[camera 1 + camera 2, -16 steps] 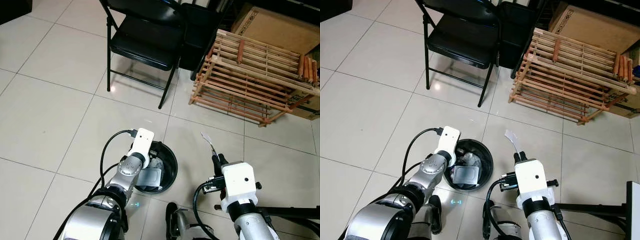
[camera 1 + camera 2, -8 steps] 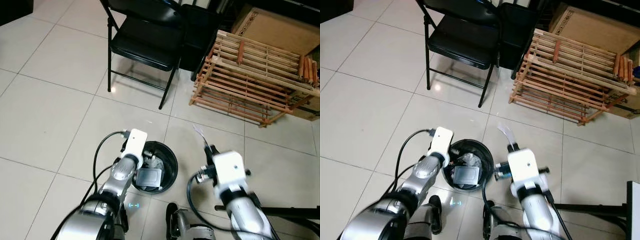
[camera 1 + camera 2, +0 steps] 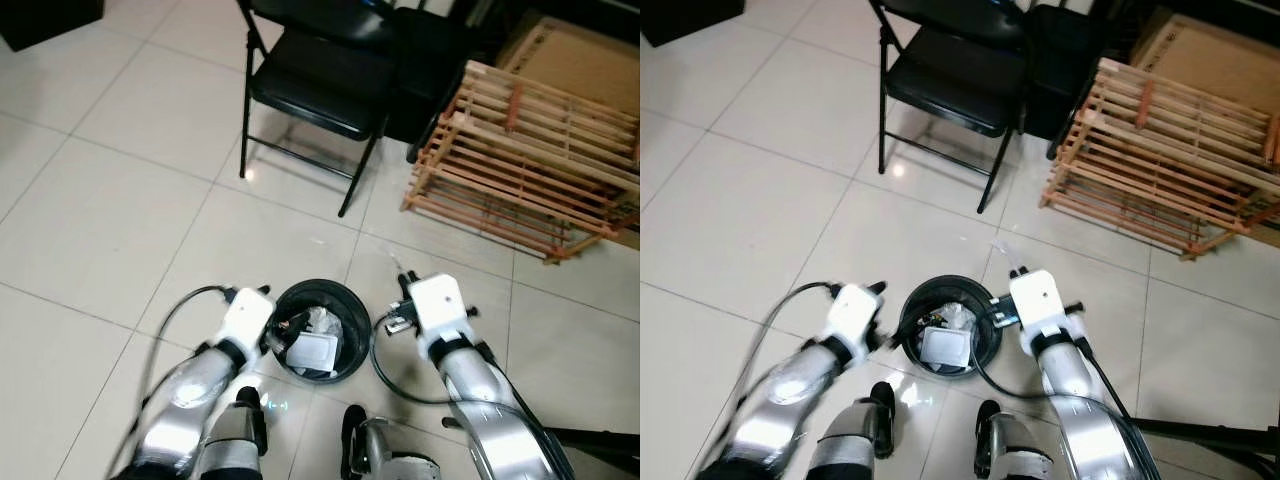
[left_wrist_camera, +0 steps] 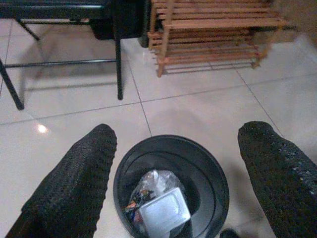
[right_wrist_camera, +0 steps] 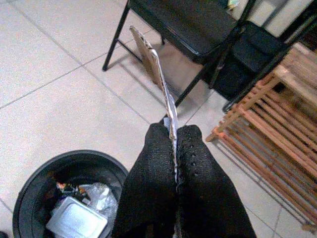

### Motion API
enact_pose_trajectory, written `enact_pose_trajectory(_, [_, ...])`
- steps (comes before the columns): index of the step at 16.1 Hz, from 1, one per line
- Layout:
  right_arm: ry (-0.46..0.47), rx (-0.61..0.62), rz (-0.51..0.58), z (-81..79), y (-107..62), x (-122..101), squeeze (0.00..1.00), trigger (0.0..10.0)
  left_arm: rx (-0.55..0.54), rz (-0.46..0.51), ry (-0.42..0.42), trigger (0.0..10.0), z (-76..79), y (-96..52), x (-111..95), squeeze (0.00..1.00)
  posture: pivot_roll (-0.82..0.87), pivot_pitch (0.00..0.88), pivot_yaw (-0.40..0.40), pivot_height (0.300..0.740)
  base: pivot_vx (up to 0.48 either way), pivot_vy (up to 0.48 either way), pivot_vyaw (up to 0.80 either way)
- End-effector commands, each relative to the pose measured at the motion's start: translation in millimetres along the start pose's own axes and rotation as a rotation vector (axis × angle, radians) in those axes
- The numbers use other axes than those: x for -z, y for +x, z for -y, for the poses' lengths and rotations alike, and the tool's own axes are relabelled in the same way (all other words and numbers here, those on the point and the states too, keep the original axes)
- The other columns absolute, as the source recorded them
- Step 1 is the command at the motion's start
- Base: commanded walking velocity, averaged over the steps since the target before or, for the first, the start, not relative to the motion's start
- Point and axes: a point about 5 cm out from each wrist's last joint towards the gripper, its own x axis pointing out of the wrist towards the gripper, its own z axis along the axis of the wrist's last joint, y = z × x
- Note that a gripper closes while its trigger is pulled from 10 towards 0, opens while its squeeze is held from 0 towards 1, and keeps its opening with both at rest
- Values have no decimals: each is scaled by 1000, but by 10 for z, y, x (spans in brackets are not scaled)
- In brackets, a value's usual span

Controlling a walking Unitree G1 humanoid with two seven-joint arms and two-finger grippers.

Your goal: Picking trash to rubbish bin

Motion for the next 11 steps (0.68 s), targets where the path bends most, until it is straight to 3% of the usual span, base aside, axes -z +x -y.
enact_pose_trajectory(1, [7,-17,-36,1,-15,133,0,10000,47,-13,-11,10000,74,-50,-3,0,265,373,-95,740,0,0,0])
enact_pose_trajectory(3, [9,-61,-72,-42,124,260,0,10000,28,-38,6,10000,14,-246,-54,0,321,393,-94,740,0,0,0])
enact_pose_trajectory(5, [19,-88,-86,-103,192,323,0,10000,15,-59,5,10000,3,-326,-101,0,346,403,-91,740,0,0,0])
enact_pose_trajectory(11, [77,-210,-126,-510,355,433,0,10000,44,-115,18,10000,45,-541,-215,0,396,433,-82,740,0,0,0])
